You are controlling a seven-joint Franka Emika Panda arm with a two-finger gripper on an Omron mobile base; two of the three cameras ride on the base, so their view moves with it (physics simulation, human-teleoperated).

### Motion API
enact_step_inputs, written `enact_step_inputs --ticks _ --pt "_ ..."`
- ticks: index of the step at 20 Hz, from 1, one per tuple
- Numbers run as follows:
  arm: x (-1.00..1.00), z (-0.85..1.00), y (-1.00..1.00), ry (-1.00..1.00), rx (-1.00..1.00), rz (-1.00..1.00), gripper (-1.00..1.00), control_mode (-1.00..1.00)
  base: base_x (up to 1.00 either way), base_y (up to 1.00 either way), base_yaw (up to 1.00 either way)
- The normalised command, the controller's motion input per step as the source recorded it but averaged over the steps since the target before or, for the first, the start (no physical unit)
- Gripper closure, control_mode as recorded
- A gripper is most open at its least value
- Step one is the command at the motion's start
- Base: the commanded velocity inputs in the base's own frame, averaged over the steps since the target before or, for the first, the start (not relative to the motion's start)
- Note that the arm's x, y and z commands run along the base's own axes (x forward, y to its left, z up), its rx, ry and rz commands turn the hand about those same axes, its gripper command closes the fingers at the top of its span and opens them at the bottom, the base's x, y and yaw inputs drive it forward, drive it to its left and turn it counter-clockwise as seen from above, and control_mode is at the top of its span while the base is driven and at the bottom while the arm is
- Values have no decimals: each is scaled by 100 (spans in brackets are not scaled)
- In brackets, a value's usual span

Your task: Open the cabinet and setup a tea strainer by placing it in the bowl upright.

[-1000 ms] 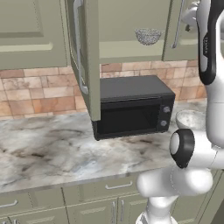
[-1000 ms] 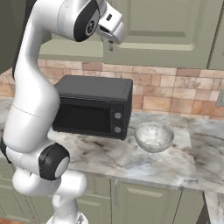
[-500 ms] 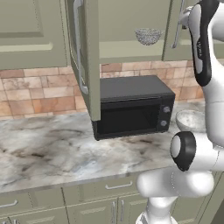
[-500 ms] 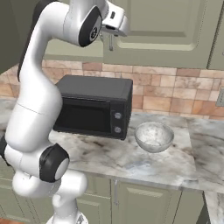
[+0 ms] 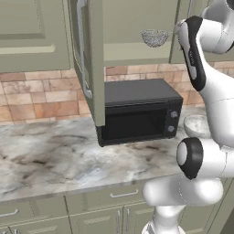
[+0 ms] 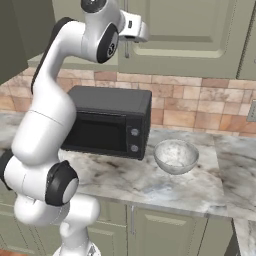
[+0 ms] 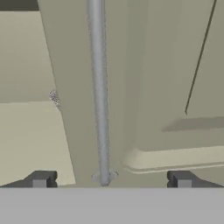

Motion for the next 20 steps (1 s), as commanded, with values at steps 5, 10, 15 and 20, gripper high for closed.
enact_step_inputs --ticks 5,10,15,20 --pt "54 0 0 2 0 5 -100 -100 0 0 0" --pt "59 0 0 7 0 4 -100 -100 0 0 0" --pt "46 -2 0 2 0 5 -100 -100 0 0 0" --pt "36 -10 2 0 1 6 -100 -100 0 0 0"
